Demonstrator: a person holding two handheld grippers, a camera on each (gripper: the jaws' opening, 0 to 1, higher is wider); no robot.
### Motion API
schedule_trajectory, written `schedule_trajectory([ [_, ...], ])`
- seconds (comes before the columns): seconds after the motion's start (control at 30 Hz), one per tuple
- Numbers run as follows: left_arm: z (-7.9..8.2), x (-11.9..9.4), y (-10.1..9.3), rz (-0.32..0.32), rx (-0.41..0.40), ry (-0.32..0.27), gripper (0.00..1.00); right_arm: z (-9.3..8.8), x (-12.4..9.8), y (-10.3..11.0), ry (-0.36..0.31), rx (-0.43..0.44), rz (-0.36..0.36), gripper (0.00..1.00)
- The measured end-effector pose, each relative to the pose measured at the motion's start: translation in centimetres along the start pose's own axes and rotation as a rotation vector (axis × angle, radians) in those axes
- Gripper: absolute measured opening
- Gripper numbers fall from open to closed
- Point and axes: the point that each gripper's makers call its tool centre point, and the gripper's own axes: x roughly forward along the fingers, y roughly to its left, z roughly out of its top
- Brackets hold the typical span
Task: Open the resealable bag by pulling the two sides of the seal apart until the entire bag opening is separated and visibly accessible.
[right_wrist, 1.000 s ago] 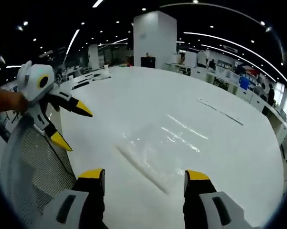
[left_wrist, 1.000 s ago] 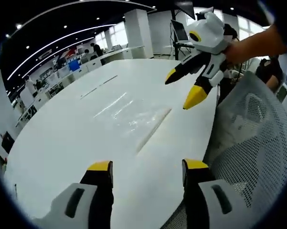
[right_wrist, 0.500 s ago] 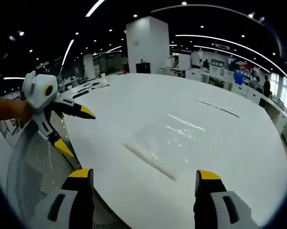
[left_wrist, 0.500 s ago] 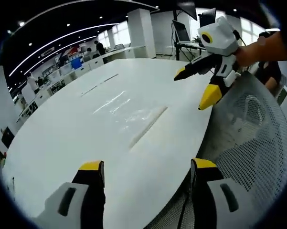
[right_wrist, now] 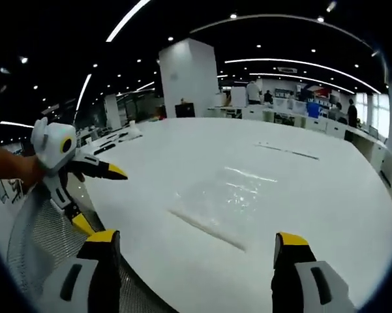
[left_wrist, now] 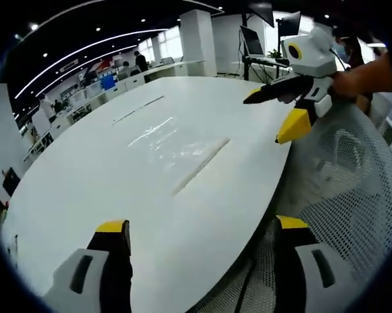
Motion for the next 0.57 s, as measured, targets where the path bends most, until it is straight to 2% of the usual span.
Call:
schedule_trajectory([
  [0.17,0.1,0.3,0.0,-0.009,-0.025,-0.023,0.93,-0.3,0.0,-0.1,-0.003,-0.028,-0.009,0.98],
  [0.23,0.5,0.4,0.3,-0.011,-0.058,-0.061,0.93,-0.7,0.1,-0.4,0.010,-0.016,-0.014,0.98],
  [0.57,0.6,0.5,0.8,-0.004,-0.093,-0.081,0.93,-1.7,0.3,-0.2,0.064,-0.062,-0.024,0.95],
])
